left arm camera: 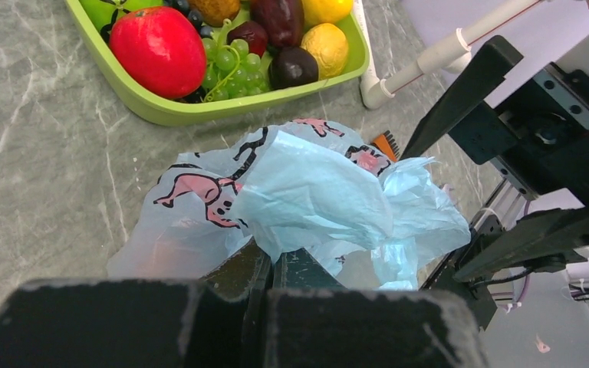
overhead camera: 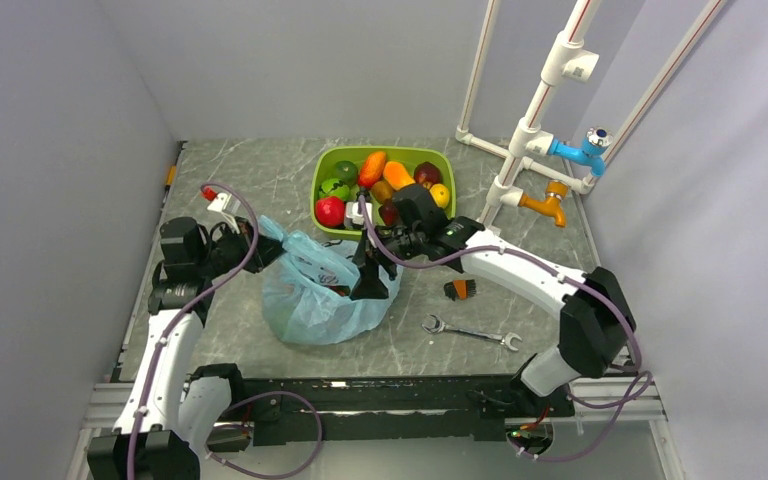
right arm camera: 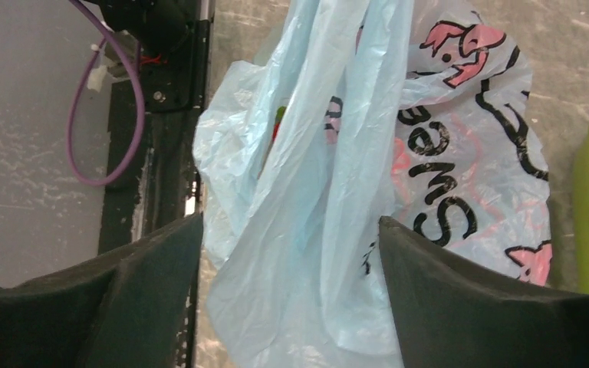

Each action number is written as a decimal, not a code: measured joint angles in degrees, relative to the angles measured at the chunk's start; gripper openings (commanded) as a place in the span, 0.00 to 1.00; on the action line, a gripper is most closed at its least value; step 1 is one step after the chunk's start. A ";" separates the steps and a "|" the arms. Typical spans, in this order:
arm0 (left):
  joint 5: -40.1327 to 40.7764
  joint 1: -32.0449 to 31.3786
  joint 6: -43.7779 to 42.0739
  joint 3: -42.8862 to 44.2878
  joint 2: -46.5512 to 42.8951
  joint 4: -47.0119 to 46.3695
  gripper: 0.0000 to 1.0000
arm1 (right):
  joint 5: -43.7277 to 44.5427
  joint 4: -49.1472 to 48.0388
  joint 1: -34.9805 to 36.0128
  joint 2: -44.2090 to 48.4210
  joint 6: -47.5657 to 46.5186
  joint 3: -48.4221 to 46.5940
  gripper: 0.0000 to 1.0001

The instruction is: Place the fake fruits into the plastic bag and tie a complex knot

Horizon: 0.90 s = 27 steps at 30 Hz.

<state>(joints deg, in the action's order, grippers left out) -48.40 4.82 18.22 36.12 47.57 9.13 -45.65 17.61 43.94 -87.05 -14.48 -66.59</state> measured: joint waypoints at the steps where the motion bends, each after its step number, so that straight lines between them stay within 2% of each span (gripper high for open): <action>1: -0.17 -0.02 -0.22 0.20 0.15 0.26 0.00 | -0.07 -0.42 0.00 -0.68 -0.09 -0.20 0.57; 4: -1.49 -0.04 -1.49 1.27 0.76 1.33 0.00 | -0.35 -1.49 0.00 -2.43 -0.04 -1.11 0.11; 5: -2.05 -0.07 -2.25 1.95 1.14 1.97 0.00 | -0.35 -1.75 0.00 -2.93 0.17 -1.49 0.00; 10: -5.62 -0.13 -9.60 5.64 2.78 7.45 0.00 | -0.20 -3.54 -1.07 -3.48 4.00 -2.16 0.00; 12: -7.76 -0.15 -16.50 7.87 3.26 12.00 0.00 | 0.44 -5.29 -2.71 -3.30 7.19 -2.16 0.00; 16: -9.79 -1.92 -37.00 14.14 4.13 25.27 0.00 | 3.80 -8.17 -6.03 -2.14 14.40 -2.16 0.00; 20: -9.40 -6.19 -52.78 18.78 5.79 36.00 0.00 | 6.88 -9.20 -5.68 -1.38 19.37 -2.25 0.00; 23: -8.24 -9.79 -56.76 20.17 7.78 38.80 0.00 | 8.39 -9.27 -4.42 -1.38 21.68 -2.27 0.00; 27: -2.69 -17.29 -56.37 21.66 11.47 38.45 0.00 | 9.73 -9.66 -1.81 -1.38 22.40 -2.25 0.00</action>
<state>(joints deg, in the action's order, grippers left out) -51.09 -12.47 -38.15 57.78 59.05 47.57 -35.92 7.94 42.13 -88.42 7.92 -68.84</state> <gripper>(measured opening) 0.010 0.008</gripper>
